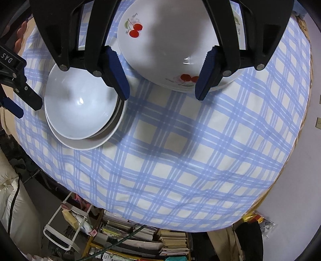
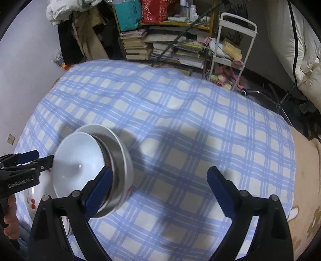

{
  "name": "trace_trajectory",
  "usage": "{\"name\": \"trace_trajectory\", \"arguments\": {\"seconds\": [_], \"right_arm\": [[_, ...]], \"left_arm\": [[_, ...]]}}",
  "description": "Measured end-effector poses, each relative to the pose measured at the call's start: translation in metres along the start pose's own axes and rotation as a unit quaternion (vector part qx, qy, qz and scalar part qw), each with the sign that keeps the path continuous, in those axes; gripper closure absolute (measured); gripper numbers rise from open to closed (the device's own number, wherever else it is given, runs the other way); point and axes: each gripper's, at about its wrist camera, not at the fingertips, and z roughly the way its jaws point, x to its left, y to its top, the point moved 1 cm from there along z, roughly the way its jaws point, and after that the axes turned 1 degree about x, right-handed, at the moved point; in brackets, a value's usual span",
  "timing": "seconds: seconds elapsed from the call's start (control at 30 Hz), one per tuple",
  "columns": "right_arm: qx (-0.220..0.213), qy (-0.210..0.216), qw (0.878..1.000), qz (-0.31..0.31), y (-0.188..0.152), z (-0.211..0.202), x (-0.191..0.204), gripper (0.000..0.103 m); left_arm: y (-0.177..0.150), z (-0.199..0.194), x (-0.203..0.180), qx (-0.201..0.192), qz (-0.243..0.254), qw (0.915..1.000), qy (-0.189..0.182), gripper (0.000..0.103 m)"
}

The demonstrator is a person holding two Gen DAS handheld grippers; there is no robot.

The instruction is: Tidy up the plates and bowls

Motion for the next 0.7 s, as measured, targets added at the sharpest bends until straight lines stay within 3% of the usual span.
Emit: {"name": "trace_trajectory", "arguments": {"seconds": [0.27,0.7], "right_arm": [[0.029,-0.008,0.999,0.014,-0.003,0.014,-0.006,0.004],[0.038,0.002,0.999,0.017,-0.003,0.019,-0.003,0.004]], "left_arm": [[-0.002,0.0,-0.001,0.002,0.001,1.0,-0.007,0.036],[-0.004,0.004,0.0,0.01,0.009,0.9999,-0.01,0.036]]}}
